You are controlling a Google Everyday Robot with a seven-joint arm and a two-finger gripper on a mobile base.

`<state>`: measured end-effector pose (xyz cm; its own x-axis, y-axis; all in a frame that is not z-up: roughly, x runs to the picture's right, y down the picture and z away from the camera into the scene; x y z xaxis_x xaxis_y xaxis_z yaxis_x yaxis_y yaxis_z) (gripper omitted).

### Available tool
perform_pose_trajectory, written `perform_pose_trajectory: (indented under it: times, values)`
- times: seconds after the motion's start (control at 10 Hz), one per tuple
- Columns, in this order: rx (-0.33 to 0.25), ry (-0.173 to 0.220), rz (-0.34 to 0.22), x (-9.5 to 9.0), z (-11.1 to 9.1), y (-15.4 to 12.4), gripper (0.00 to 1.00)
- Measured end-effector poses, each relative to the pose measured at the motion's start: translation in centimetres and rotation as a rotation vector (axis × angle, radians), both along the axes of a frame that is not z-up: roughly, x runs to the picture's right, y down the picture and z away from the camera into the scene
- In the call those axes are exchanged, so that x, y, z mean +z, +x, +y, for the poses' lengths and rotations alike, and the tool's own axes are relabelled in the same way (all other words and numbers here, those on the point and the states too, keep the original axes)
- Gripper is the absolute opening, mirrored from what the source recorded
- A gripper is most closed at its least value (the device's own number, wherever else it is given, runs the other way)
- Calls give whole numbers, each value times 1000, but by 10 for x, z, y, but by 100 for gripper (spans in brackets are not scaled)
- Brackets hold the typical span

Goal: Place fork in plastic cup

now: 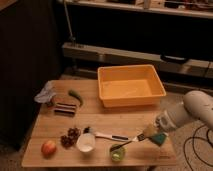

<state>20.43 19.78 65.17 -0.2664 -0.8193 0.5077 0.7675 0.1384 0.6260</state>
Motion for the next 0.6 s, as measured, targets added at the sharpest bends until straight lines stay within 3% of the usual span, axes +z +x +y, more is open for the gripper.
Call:
perform_pose_trajectory:
  times: [0.3,0.6]
  values:
    - [61,3,-24,-10,-13,20,2]
    - [79,9,-24,-14,-15,27,2]
